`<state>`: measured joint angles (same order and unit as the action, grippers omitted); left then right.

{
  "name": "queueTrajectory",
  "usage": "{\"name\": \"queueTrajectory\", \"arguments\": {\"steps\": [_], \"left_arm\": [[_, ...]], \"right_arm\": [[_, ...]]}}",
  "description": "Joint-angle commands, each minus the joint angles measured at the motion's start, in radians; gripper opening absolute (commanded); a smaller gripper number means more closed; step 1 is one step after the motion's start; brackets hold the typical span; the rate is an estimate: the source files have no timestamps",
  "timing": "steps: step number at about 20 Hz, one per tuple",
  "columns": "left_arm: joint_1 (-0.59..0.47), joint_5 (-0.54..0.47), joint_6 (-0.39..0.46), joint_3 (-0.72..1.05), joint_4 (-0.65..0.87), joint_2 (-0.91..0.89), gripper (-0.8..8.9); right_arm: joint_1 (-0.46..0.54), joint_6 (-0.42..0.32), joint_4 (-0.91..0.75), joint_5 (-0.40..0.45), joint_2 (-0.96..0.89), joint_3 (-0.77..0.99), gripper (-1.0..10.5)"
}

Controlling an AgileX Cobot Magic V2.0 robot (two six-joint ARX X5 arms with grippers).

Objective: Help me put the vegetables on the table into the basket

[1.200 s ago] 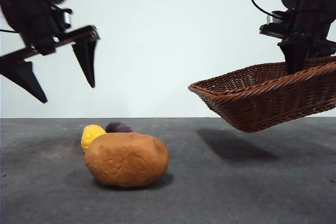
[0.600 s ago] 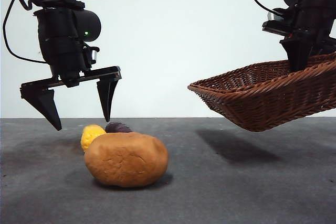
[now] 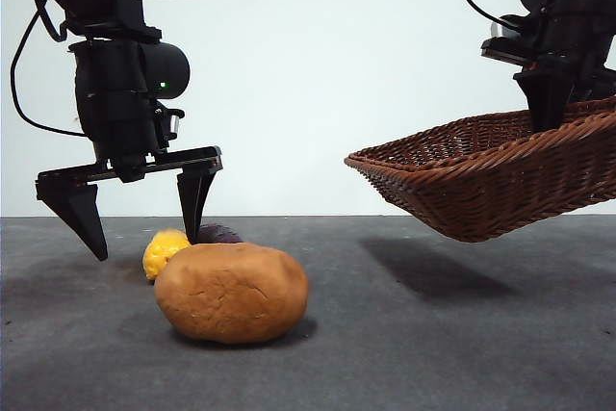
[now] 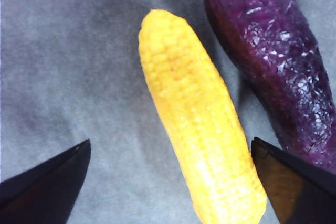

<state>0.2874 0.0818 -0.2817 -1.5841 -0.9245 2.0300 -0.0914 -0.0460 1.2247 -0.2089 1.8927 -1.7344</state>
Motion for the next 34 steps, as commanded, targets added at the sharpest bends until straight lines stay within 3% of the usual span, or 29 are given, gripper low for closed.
{"name": "queueTrajectory", "arguments": {"steps": [1,3,5,12,16,21,27,31,34], "left_arm": [[0.002,-0.026,-0.009,0.002,-0.010,0.016,2.43],[0.002,-0.034,0.007,0.002,-0.008,0.016,0.91],[0.002,-0.034,0.018,0.002,0.002,0.016,0.21],[0.002,-0.018,0.043,-0.087,-0.029,-0.013,0.21],[0.036,0.171,0.043,-0.237,-0.065,-0.089,0.22],[0.194,0.266,0.034,-0.243,0.076,-0.166,0.22],[0.334,0.132,0.030,-0.243,0.145,-0.162,0.23],[0.324,0.127,0.016,-0.243,0.063,-0.158,0.31],[0.296,0.126,-0.028,-0.243,-0.007,-0.141,0.38]], "right_arm": [[-0.001,-0.008,0.000,-0.011,-0.011,-0.004,-0.1],[-0.001,-0.008,0.001,-0.011,-0.011,-0.004,-0.1],[-0.001,-0.008,0.001,-0.011,-0.011,-0.004,-0.1],[-0.001,-0.006,-0.019,-0.011,-0.011,-0.003,-0.1],[-0.001,0.026,-0.023,-0.011,-0.011,-0.003,-0.1],[-0.029,0.054,-0.021,-0.011,-0.011,-0.003,-0.1],[-0.172,0.069,-0.030,-0.011,-0.011,-0.003,-0.1],[-0.250,0.072,-0.047,-0.012,-0.011,-0.003,-0.1],[-0.275,0.071,-0.048,-0.096,-0.011,-0.003,-0.1]]}}
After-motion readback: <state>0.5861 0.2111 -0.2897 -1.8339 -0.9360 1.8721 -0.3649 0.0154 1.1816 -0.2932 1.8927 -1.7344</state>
